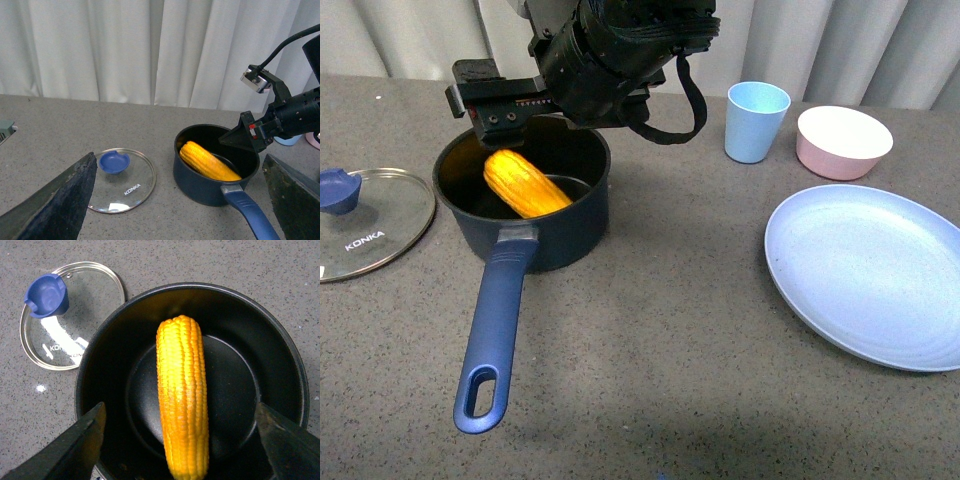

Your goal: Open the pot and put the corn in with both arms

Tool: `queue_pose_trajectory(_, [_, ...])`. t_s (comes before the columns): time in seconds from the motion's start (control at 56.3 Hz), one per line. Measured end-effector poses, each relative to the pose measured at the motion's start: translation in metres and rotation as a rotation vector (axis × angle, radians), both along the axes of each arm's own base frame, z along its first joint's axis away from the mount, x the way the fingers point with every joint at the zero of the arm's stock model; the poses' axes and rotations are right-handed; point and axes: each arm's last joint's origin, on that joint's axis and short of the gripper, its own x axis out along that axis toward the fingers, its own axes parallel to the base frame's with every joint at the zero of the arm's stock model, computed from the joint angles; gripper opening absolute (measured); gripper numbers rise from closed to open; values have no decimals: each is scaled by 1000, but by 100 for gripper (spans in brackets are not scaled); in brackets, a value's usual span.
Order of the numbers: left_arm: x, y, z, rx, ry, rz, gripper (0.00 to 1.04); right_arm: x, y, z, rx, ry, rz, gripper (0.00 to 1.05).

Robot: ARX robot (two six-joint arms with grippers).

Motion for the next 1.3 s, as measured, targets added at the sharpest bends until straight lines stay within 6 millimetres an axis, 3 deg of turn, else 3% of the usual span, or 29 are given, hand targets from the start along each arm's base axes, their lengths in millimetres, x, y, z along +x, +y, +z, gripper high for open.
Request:
queue_pose_trajectory(0.071, [0, 0, 0, 0, 0, 0, 98, 0, -1, -2, -1, 3, -3, 97])
queue_pose_trajectory(0.337, [0, 0, 0, 0, 0, 0, 98, -10, -21, 1, -12, -62, -81, 95])
queue_pose_trajectory(0.408, [0, 0, 0, 0, 0, 0, 98, -12, -43, 16, -21, -172, -191, 95])
queue_pose_trajectory(0.497, [0, 0, 0, 0, 0, 0, 98, -24, -90, 33, -36, -270, -335, 95])
queue_pose_trajectory(0.586, [0, 0, 0, 0, 0, 0, 98, -46, -133, 38, -83, -346, -454, 95])
queue_pose_trajectory(0.994, [0, 0, 0, 0, 0, 0, 98, -166, -246, 39, -185, -458, -630, 95])
queue_pose_trajectory(1.154, [0, 0, 0, 0, 0, 0, 98, -211, -259, 35, -221, -464, -650, 95])
queue_pose_trajectory(1.296, [0, 0, 0, 0, 0, 0, 98, -244, -261, 36, -200, -583, -693, 95])
